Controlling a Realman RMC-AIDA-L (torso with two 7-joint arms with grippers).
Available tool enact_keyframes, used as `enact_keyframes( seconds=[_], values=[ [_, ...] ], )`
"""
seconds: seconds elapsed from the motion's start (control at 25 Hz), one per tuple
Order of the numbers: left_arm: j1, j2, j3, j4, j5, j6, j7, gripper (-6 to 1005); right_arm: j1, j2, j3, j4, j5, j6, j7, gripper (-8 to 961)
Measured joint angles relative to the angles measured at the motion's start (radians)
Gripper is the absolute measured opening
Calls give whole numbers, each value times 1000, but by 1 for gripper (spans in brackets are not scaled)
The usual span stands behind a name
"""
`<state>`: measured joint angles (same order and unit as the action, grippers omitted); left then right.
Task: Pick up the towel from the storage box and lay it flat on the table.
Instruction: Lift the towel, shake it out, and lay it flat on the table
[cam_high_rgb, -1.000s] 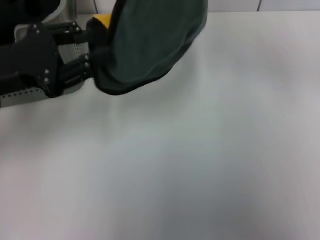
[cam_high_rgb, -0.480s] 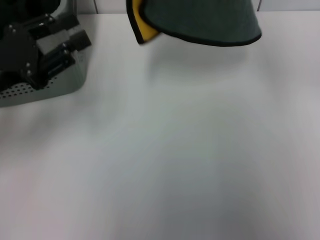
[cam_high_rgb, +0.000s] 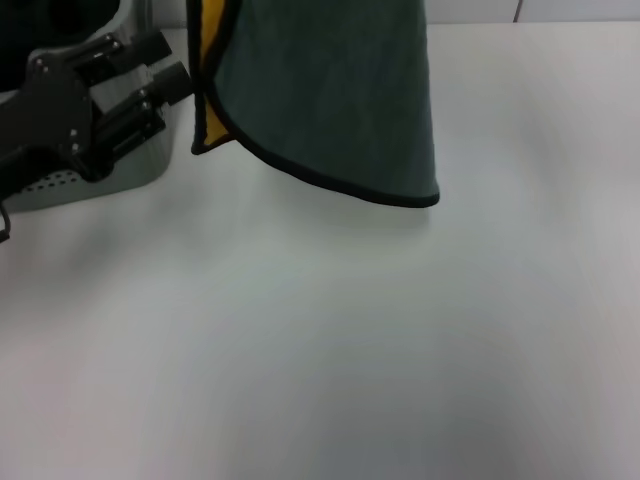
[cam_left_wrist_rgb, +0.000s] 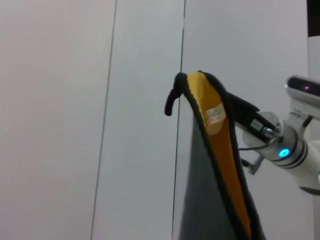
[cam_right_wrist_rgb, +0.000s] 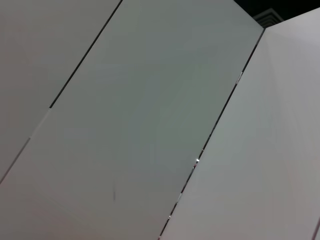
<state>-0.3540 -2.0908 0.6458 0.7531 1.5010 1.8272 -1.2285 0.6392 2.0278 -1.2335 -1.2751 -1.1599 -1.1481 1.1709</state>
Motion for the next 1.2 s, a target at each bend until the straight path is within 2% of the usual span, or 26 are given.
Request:
enact_keyframes(
  seconds=[0.36,0.56,0.8,0.96,1.2],
  values=[
    [23,0,1,-30,-80,68,32,439,-1,0,-38,2,3,27,-1,3],
    [4,0,32,-30,-89,84,31,438,1,0,-53,8,3,28,-2,3],
    [-40,-8,64,-43,-90,41,71,438,11,0,-120,25,-4,57,-17,3],
    [-71,-2,64,-93,-83,0,87,438,12,0,-170,28,-4,86,-48,3],
    [-75,-1,74,-110,-67,-37,88,439,17,0,-196,24,3,91,-60,3]
  ],
)
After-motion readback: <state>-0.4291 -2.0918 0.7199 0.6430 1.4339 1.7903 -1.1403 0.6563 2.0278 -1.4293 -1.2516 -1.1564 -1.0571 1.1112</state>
